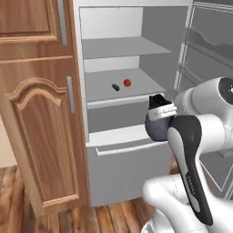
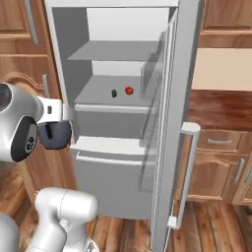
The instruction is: Move the apple and pickle from the top shelf to the second highest shelf to make space. Then, place the pitcher from the counter on the cleared top shelf.
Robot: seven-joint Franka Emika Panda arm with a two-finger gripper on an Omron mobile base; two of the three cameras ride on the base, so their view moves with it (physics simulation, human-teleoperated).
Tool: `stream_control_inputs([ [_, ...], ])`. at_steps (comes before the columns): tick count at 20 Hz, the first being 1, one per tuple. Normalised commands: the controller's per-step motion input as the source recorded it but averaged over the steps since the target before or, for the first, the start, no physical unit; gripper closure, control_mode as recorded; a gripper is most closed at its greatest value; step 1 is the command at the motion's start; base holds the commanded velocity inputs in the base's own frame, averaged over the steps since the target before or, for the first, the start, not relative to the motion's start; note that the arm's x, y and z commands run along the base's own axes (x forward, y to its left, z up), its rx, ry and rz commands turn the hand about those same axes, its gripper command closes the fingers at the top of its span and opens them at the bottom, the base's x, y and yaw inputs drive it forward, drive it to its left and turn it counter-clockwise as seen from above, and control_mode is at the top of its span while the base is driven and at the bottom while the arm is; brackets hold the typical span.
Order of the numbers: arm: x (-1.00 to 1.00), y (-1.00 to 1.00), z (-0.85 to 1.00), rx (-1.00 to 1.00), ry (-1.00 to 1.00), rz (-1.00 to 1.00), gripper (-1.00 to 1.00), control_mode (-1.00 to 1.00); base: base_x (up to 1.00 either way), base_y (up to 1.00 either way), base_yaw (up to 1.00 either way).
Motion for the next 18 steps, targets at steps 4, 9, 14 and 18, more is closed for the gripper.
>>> stream_control_inputs([
  [4, 0.0, 0.0, 0.0, 0.0, 0.0, 0.0, 1.0, 1.0, 0.65, 0.0, -0.31],
  [9, 0.0, 0.0, 0.0, 0.0, 0.0, 0.0, 1.0, 1.0, 0.62, 0.0, -0.24],
  [14, 0.0, 0.0, 0.0, 0.0, 0.0, 0.0, 1.0, 1.0, 0.56, 0.0, -0.13],
  [18, 0.0, 0.0, 0.0, 0.0, 0.0, 0.0, 1.0, 1.0, 0.53, 0.0, -0.02],
])
